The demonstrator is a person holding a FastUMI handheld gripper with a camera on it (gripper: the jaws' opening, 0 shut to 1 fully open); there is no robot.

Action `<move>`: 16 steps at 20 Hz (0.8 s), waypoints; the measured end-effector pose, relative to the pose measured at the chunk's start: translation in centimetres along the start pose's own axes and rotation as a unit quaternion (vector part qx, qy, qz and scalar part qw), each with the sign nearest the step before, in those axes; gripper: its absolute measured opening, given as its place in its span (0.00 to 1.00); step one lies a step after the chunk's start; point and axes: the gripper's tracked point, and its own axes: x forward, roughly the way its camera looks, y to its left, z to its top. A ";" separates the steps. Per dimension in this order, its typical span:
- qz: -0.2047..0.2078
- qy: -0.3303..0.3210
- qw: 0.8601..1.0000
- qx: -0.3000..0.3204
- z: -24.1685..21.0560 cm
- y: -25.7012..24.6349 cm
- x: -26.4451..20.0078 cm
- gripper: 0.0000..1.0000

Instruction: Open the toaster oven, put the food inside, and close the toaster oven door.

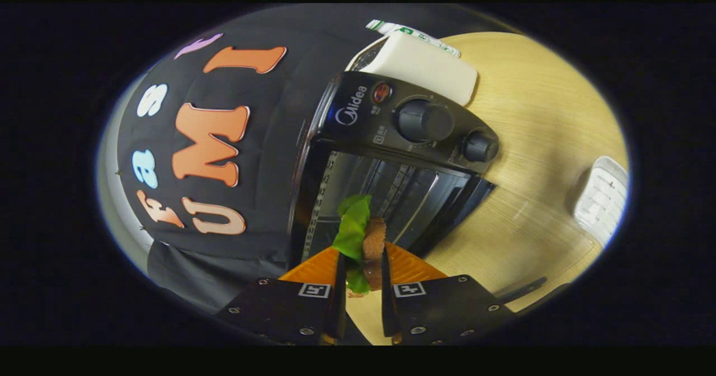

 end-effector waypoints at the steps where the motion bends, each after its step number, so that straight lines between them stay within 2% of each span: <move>1: -0.003 -0.009 1.000 0.009 0.2 -0.1 0.8 0.27; 7: 0.006 -0.045 0.997 0.063 0.1 0.6 4.2 0.27; 9: 0.002 -0.044 0.996 0.073 -0.2 0.7 4.9 0.33; 12: -0.027 -0.055 0.995 0.076 -0.1 -0.5 4.7 0.51; 13: -0.028 -0.063 0.994 0.086 0.2 -0.5 4.5 0.53; 16: -0.057 -0.060 0.993 0.082 0.1 -1.8 3.8 0.78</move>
